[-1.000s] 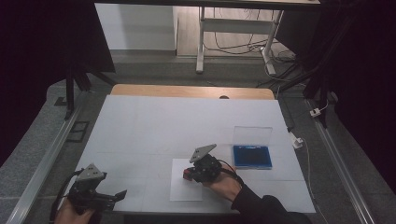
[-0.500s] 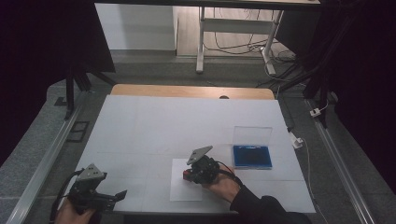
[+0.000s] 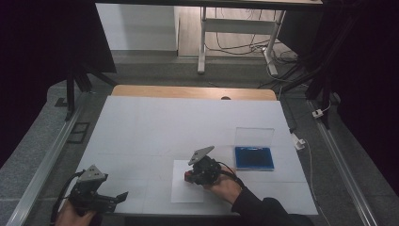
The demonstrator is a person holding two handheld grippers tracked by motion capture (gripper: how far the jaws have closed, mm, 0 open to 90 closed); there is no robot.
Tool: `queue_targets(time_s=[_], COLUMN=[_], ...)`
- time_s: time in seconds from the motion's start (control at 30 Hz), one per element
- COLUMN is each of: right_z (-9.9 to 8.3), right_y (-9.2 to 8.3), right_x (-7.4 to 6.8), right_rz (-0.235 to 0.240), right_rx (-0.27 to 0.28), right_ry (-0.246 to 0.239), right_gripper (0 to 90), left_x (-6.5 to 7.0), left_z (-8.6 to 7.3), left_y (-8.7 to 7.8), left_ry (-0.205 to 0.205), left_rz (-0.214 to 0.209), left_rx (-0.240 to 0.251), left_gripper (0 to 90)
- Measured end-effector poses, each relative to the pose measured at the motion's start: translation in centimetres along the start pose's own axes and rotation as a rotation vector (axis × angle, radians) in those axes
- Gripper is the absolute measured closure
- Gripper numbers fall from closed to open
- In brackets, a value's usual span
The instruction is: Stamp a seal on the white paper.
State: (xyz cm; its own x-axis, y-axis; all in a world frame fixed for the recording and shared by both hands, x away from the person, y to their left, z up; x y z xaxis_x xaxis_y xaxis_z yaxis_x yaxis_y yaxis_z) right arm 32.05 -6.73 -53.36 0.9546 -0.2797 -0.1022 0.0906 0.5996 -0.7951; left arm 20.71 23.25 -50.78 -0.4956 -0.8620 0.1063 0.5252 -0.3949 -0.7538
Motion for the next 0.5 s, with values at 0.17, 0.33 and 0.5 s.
queue_targets(time_s=[0.17,0.33,0.5], right_z=[0.08,0.14,-0.05], right_y=[0.04,0.09,0.05], right_x=[-0.30,-0.74,-0.20], right_rz=[-0.019,-0.051,-0.008], right_rx=[-0.014,-0.023,0.003], right_ry=[-0.022,-0.040,-0.003], right_gripper=[80.4,80.4,80.4], left_x=[0.00,0.03,0.00], left_z=[0.01,0.03,0.02], left_y=[0.01,0.04,0.02], left_ry=[0.000,-0.002,0.000], left_rz=[0.000,0.002,0.000], left_rx=[0.000,0.000,0.000], left_gripper=[0.9,0.9,0.9])
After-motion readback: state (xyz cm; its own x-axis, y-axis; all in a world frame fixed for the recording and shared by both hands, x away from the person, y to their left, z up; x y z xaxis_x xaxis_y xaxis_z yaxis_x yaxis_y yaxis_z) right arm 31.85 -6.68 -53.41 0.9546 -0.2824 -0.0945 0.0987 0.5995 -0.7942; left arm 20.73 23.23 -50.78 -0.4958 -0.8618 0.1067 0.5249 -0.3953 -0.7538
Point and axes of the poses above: each handheld gripper's, and its own axes: y roughly forward along the jaws, z roughly out of its top, x roughly to its right, the point moved 4 cm from there along y, roughly forward along the jaws, and after that the axes turned 4 degrees about z, right-handed, at the moved point
